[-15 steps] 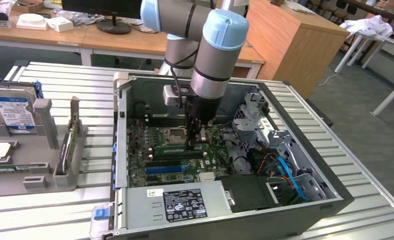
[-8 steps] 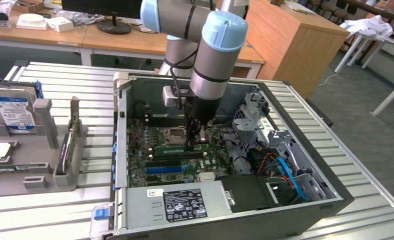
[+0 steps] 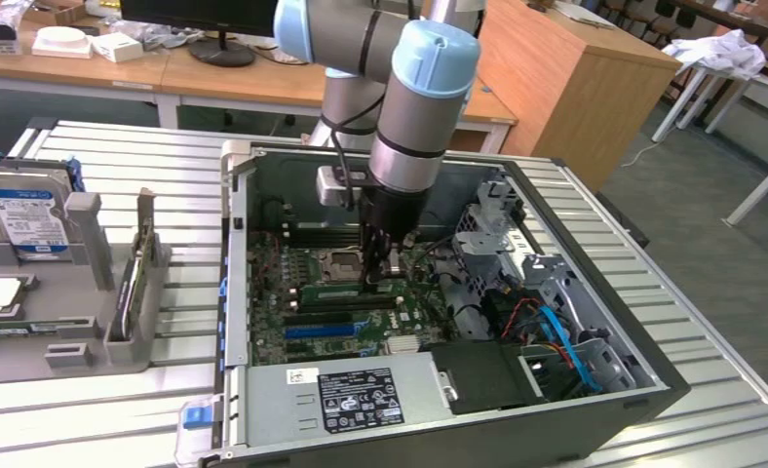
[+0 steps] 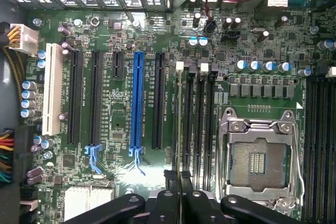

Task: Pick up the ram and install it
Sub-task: 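Insert the ram into the slot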

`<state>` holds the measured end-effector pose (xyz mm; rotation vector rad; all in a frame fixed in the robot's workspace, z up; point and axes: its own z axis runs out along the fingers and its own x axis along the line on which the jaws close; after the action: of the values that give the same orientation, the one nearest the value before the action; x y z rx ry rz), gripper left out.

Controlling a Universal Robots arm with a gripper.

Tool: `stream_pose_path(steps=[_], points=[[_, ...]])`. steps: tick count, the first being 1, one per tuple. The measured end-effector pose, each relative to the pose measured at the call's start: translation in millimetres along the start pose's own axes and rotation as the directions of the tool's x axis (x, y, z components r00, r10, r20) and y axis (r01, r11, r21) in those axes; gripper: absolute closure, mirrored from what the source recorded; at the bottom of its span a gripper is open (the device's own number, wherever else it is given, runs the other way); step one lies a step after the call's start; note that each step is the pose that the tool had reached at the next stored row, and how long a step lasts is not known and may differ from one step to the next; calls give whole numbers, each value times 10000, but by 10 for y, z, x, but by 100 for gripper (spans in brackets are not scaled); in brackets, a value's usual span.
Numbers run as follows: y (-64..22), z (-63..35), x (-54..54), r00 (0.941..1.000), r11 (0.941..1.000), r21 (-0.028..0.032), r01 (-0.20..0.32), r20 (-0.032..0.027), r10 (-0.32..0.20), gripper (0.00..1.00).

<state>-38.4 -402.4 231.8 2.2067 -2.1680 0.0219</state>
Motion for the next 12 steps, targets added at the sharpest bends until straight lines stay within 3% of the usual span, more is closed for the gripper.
stream_pose_path(steps=[6,12], points=[[3,8,-1,10000,10000,7,-2,-16,2,88],[18,19,-2,10000,10000,69,-7,-19,7,88]])
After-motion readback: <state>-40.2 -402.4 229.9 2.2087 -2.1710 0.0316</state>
